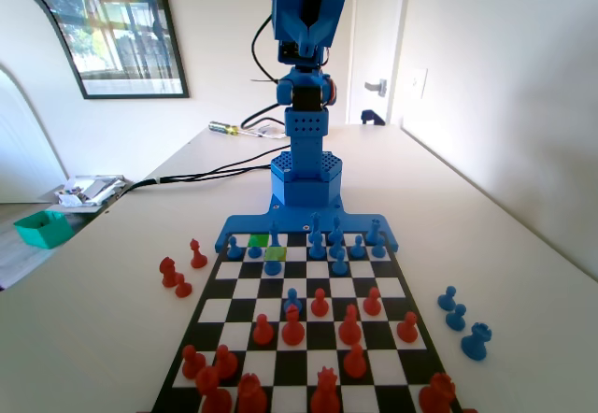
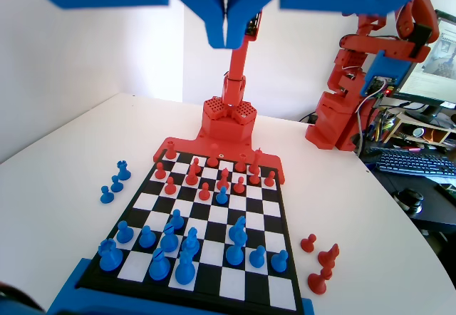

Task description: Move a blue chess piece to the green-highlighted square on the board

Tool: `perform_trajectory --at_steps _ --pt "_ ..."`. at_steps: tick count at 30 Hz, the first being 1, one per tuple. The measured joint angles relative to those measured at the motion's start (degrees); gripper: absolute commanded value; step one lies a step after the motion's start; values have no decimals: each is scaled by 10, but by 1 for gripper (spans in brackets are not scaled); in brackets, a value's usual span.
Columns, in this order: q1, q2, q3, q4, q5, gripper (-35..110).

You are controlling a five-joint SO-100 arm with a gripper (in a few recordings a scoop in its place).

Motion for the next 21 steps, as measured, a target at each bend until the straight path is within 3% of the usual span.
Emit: perform_trajectory --at_steps 21 --pt "0 0 0 0 0 2"
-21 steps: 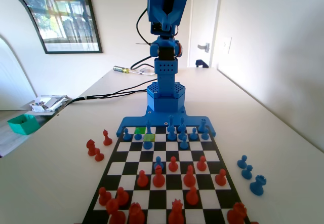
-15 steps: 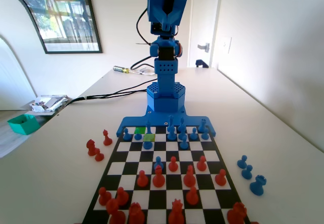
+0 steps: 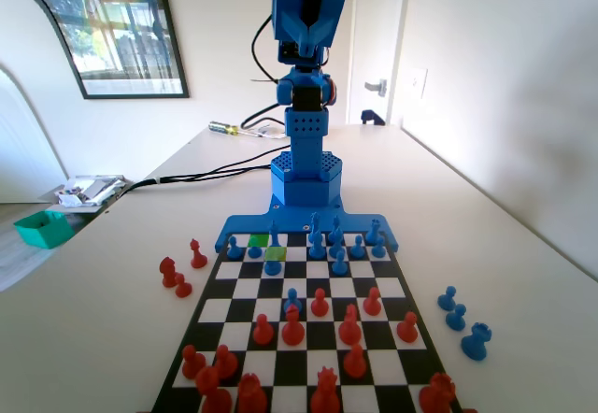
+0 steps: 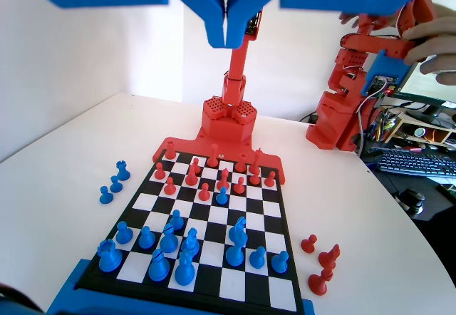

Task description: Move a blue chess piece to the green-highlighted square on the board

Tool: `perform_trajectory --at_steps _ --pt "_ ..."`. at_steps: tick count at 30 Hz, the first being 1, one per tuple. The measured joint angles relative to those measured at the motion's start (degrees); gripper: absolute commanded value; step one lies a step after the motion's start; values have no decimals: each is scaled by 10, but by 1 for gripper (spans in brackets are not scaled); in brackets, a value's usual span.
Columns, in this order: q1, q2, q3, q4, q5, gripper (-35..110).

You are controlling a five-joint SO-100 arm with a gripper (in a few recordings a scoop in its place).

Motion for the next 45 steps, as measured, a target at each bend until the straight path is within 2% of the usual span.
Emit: perform_trajectory --at_steps 7,17,25,29,38,45 --pt "0 0 0 0 0 7" --pt "-5 -4 0 0 -4 1" --pt "-5 -131 -31 3 -69 1" --pt "7 -207 -67 11 -127 1" --pt "69 -385 -106 36 -330 1" --pt "106 -544 -151 52 -410 3"
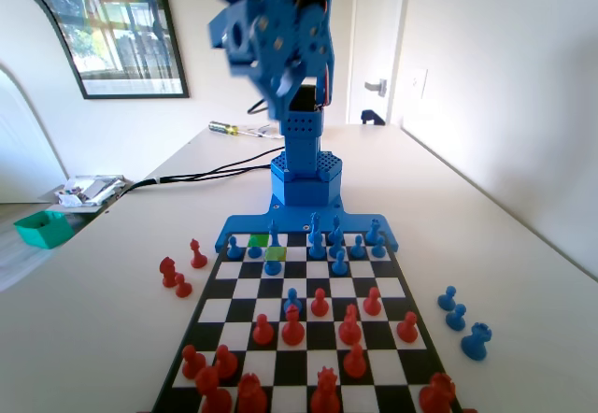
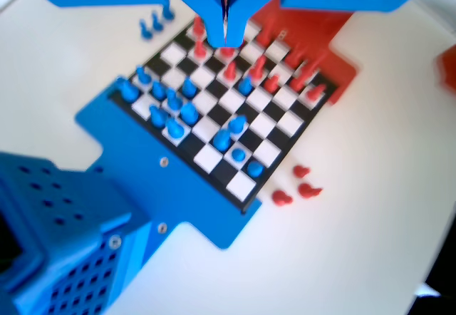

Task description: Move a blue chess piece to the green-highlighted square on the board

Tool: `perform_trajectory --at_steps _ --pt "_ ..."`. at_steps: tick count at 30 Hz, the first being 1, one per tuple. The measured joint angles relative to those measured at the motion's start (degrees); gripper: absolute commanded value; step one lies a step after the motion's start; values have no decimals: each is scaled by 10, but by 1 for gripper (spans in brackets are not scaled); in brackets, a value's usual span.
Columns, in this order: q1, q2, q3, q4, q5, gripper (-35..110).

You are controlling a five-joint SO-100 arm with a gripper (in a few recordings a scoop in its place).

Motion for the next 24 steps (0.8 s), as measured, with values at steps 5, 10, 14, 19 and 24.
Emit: perform_trajectory --at_steps 5,10,14,19,24 --pt "-4 -88 -24 25 -48 9" --pt "2 -118 -18 26 -95 12" --pt "8 -120 26 -16 -136 14" --pt "28 -120 58 -58 -177 14" --pt "45 -120 80 -88 -184 14"
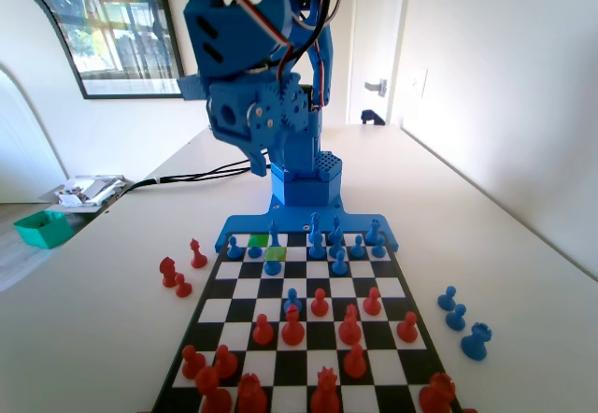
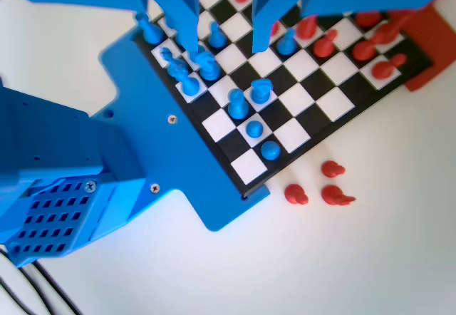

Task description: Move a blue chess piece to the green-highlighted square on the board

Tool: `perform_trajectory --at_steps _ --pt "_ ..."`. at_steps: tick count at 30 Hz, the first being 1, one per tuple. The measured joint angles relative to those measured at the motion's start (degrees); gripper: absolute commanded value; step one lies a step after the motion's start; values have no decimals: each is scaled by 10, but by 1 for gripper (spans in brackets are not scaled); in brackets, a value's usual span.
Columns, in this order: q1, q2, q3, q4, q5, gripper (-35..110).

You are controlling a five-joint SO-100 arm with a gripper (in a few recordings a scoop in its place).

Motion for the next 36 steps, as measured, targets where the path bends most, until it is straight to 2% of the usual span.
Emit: perform_trajectory --at_steps 22,36 --pt "-1 -20 200 -265 -6 14" --pt "-10 -63 199 -292 -4 14"
